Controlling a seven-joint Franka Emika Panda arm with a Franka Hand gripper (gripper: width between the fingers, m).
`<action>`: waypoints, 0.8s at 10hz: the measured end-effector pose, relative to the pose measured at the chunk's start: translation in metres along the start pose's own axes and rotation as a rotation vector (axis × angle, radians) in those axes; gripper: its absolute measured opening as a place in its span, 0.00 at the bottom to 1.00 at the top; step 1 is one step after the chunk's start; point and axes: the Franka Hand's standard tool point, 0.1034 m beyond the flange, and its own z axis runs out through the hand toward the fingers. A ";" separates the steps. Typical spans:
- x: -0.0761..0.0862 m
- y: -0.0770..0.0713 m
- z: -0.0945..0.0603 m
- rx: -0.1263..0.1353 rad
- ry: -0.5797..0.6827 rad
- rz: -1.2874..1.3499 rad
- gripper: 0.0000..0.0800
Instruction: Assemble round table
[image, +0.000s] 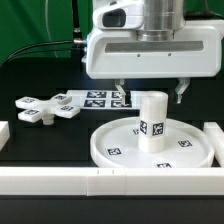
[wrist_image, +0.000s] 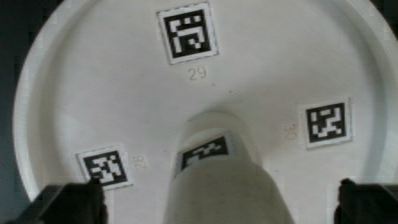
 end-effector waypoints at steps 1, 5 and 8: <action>0.000 0.000 0.000 0.000 0.000 -0.001 0.81; -0.008 0.019 -0.009 -0.003 0.000 -0.168 0.81; -0.031 0.061 -0.017 -0.001 -0.009 -0.199 0.81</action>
Offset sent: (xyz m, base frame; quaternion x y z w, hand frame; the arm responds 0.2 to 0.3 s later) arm -0.0181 -0.0208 0.0092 -0.0307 -0.0109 -0.1580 0.9869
